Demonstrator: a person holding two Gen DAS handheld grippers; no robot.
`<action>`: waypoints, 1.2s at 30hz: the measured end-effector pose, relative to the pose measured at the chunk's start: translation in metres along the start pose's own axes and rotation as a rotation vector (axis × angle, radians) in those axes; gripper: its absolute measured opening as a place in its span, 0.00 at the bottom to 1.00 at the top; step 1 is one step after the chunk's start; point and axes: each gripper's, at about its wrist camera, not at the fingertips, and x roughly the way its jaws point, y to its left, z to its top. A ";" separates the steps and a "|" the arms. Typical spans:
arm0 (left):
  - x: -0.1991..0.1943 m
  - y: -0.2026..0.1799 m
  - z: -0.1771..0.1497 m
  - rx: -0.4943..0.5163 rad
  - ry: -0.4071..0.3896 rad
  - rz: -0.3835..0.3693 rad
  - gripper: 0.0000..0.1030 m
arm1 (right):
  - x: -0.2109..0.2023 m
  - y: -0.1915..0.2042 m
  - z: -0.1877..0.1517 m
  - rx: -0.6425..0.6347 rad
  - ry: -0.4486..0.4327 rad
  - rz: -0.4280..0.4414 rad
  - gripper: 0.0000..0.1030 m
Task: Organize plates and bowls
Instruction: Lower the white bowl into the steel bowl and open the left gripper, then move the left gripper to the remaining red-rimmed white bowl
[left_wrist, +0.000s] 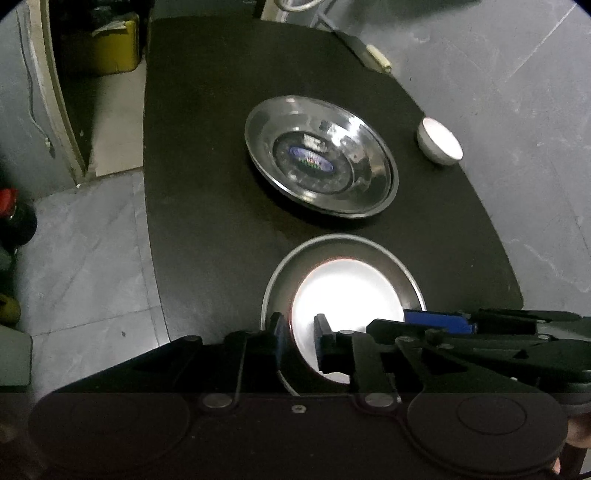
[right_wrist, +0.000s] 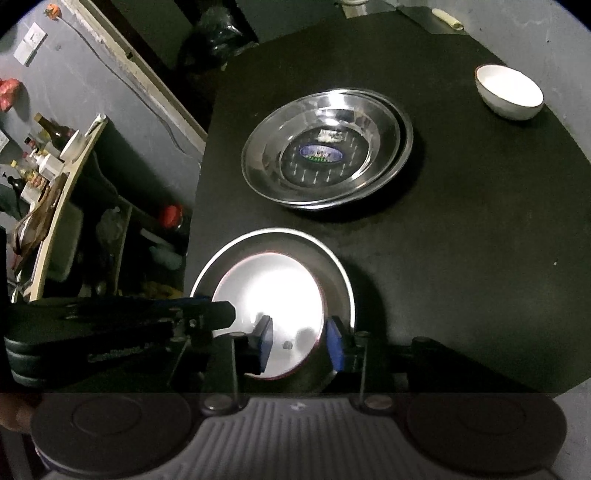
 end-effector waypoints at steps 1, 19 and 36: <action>-0.002 0.001 0.000 -0.005 -0.006 -0.008 0.23 | -0.001 0.000 0.000 -0.001 -0.007 0.000 0.37; -0.047 0.002 0.007 0.006 -0.164 0.055 0.69 | -0.045 -0.005 -0.001 0.029 -0.233 -0.018 0.65; -0.081 -0.009 0.017 0.065 -0.391 0.111 0.99 | -0.053 -0.017 -0.003 0.092 -0.324 -0.078 1.00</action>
